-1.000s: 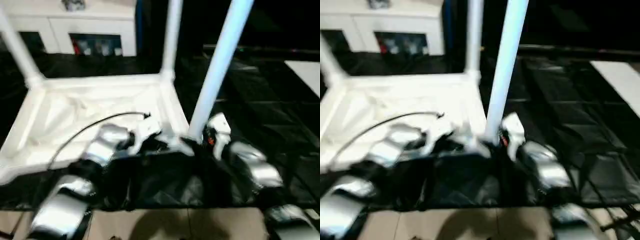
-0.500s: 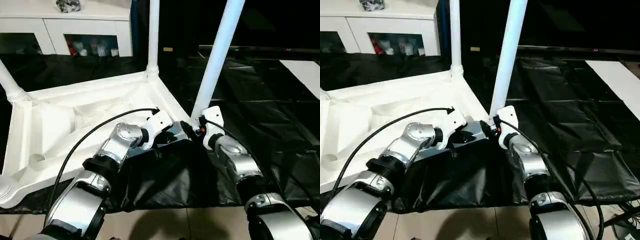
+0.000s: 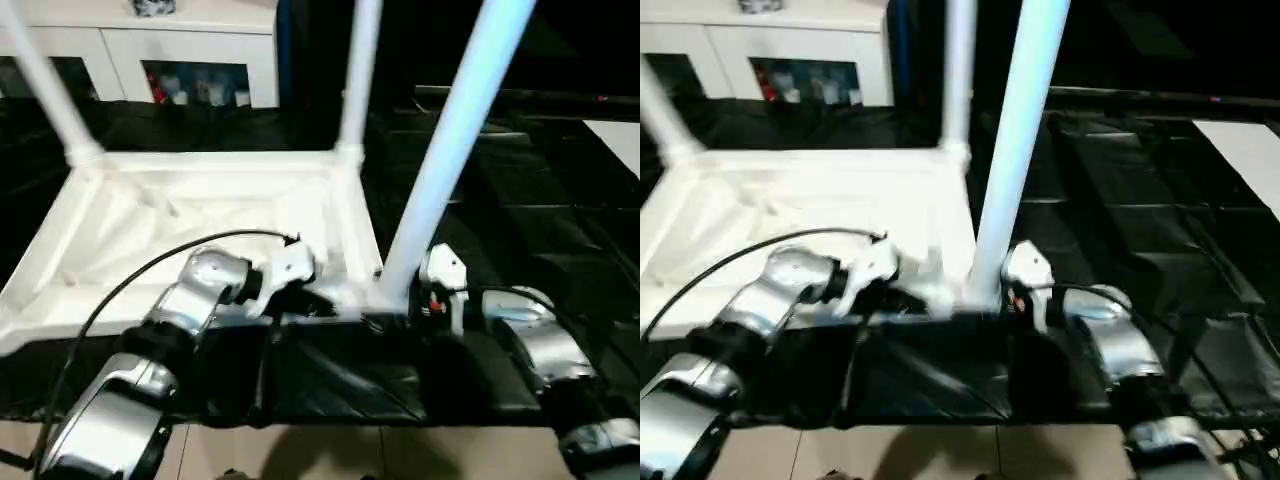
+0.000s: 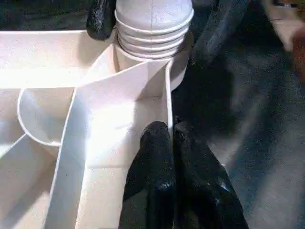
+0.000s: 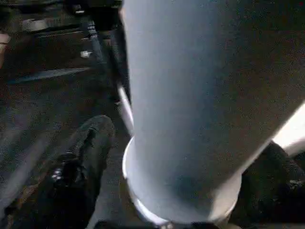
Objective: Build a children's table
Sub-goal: Rotate leg to tighten
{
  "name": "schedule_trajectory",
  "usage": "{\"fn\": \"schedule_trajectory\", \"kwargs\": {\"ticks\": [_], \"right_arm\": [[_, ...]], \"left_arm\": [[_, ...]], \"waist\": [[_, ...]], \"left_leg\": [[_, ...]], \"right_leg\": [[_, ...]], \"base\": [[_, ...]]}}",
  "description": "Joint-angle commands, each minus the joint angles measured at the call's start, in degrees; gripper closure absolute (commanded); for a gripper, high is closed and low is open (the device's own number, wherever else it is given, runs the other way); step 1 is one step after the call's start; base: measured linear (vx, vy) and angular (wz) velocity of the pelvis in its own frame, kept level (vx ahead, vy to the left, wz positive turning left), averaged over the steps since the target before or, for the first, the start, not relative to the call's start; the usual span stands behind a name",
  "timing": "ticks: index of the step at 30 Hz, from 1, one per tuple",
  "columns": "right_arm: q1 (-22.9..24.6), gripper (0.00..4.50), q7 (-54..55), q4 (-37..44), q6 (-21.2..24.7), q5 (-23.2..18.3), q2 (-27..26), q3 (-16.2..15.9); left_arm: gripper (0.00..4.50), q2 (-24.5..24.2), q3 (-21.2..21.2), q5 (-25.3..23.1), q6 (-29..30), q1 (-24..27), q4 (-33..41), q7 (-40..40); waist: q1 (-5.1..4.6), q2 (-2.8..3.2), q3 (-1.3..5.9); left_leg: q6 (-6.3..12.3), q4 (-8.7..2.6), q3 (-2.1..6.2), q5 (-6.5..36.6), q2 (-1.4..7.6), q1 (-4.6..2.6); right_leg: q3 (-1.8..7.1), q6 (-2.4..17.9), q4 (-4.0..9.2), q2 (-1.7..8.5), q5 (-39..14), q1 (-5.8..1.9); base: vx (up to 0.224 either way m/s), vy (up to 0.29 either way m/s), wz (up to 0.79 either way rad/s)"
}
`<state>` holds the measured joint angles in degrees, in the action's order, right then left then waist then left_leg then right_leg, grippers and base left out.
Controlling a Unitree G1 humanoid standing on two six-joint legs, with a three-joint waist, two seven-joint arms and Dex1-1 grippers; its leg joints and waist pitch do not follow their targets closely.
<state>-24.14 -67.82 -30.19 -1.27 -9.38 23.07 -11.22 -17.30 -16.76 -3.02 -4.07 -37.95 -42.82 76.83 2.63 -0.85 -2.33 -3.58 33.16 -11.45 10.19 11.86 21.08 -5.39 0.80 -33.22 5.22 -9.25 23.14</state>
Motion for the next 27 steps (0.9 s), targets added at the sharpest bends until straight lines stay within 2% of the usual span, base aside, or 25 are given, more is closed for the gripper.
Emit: {"fn": "schedule_trajectory", "kwargs": {"ticks": [1, 4, 9, 11, 13, 16, 17, 18, 21, 24, 25, 27], "right_arm": [[0.8, 0.99, -3.7, 2.2, 1.2, -0.7, 0.3, -2.4], [1.1, 1.37, -5.8, 3.5, 2.5, -0.9, 1.2, -2.9], [1.7, 1.66, -5.9, 4.6, 3.6, -0.9, 1.2, -3.4], [1.7, 1.75, -4.1, 4.0, 3.7, -1.0, 0.2, -2.6], [1.5, 1.8, -1.5, 3.2, 4.2, -1.3, -1.2, -1.4], [-1.1, 1.82, 10.7, -1.9, 5.3, -0.2, -5.9, 2.4], [-3.4, 1.83, 20.3, -6.5, 6.3, 1.4, -8.7, 4.3], [-3.7, 1.83, 21.4, -7.0, 6.5, 1.6, -9.0, 4.5], [-6.7, 1.84, 34.4, -13.5, 5.5, 3.5, -13.8, 5.3], [-8.1, 1.84, 39.7, -16.2, 4.6, 4.2, -16.4, 5.7], [-8.5, 1.84, 41.0, -16.8, 4.2, 4.4, -17.2, 5.8], [-9.6, 1.84, 44.0, -17.9, 2.9, 6.3, -19.3, 4.8]], "left_arm": [[4.5, 0.5, -0.3, 2.4, -0.6, -0.3, 2.4, 1.2], [4.5, -0.3, -0.3, 3.0, -0.3, 0.2, 3.6, 3.0], [4.5, -0.6, -0.5, 2.5, -0.4, 0.4, 3.4, 3.4], [4.5, -0.2, -0.3, 2.1, 0.0, 0.2, 2.9, 2.1], [4.5, 0.3, 0.0, 1.7, 0.5, 0.0, 2.4, 0.5], [4.5, 2.2, 0.3, -0.5, 3.3, -1.9, 0.0, -6.8], [4.5, 4.1, 0.6, -1.4, 5.0, -3.3, -1.8, -11.6], [4.5, 4.4, 0.7, -1.4, 5.1, -3.4, -2.0, -12.1], [4.5, 9.3, 1.3, -2.0, 7.4, -4.9, -4.2, -19.8], [4.5, 11.4, 0.8, -3.1, 7.5, -5.3, -5.6, -23.7], [4.5, 12.0, 0.7, -3.4, 7.5, -5.4, -5.9, -24.7], [4.5, 13.3, -0.1, -4.5, 7.1, -5.6, -7.2, -27.2]], "waist": [[0.2, -0.17, 3.24], [0.43, -0.23, 3.25], [0.77, -0.19, 3.39], [0.78, -0.2, 3.43], [0.65, -0.25, 3.33], [0.09, -0.31, 3.13], [-0.08, -0.11, 3.17], [-0.75, -0.1, 3.06], [-1.45, 0.03, 3.07], [-1.84, 0.0, 3.22], [-1.83, 0.02, 3.29], [-1.94, -0.02, 3.28]], "left_leg": [[4.36, -3.71, 0.62, 14.7, 2.28, -0.88], [3.69, -3.74, 0.67, 15.0, 2.27, -0.89], [3.52, -3.66, 0.67, 13.5, 2.19, -0.88], [3.57, -3.62, 0.65, 13.0, 2.16, -0.83], [3.27, -3.68, 0.66, 13.9, 2.1, -0.85], [1.83, -3.81, 0.85, 15.8, 1.82, -0.9], [0.78, -3.78, 1.03, 16.3, 1.76, -1.14], [-0.29, -3.94, 1.27, 17.3, 1.66, -1.03], [-0.47, -3.8, 1.34, 18.3, 1.61, -0.94], [-0.15, -3.78, 1.25, 18.2, 1.58, -0.98], [0.22, -3.73, 1.24, 17.9, 1.5, -0.95], [0.96, -3.69, 1.13, 17.4, 1.4, -0.77]], "right_leg": [[2.85, 13.6, 3.51, 3.27, -14.6, -2.83], [2.92, 12.8, 3.62, 3.33, -15.9, -2.75], [2.94, 12.7, 3.43, 3.31, -14.2, -2.76], [2.92, 13.1, 3.28, 3.29, -13.0, -2.76], [2.9, 12.8, 3.45, 3.32, -14.5, -2.71], [2.85, 11.8, 3.91, 3.43, -18.9, -2.47], [2.84, 11.1, 4.1, 3.57, -21.1, -2.26], [2.67, 10.6, 4.2, 3.42, -23.1, -2.28], [2.69, 9.9, 4.62, 3.49, -23.6, -2.23], [2.78, 10.5, 4.42, 3.3, -21.1, -2.12], [2.74, 10.8, 4.38, 3.32, -20.3, -2.3], [2.71, 10.9, 4.37, 3.26, -19.6, -2.4]], "base": [[0.0, 0.0, 0.0], [0.0, 0.0, 0.0], [0.0, 0.0, 0.0], [0.0, 0.0, 0.0], [0.0, 0.0, 0.0], [0.0, 0.0, 0.0], [0.0, 0.0, 0.0], [0.0, 0.0, 0.0], [0.0, 0.0, 0.0], [0.0, 0.0, 0.0], [0.0, 0.0, 0.0], [0.0, 0.0, 0.0]]}}
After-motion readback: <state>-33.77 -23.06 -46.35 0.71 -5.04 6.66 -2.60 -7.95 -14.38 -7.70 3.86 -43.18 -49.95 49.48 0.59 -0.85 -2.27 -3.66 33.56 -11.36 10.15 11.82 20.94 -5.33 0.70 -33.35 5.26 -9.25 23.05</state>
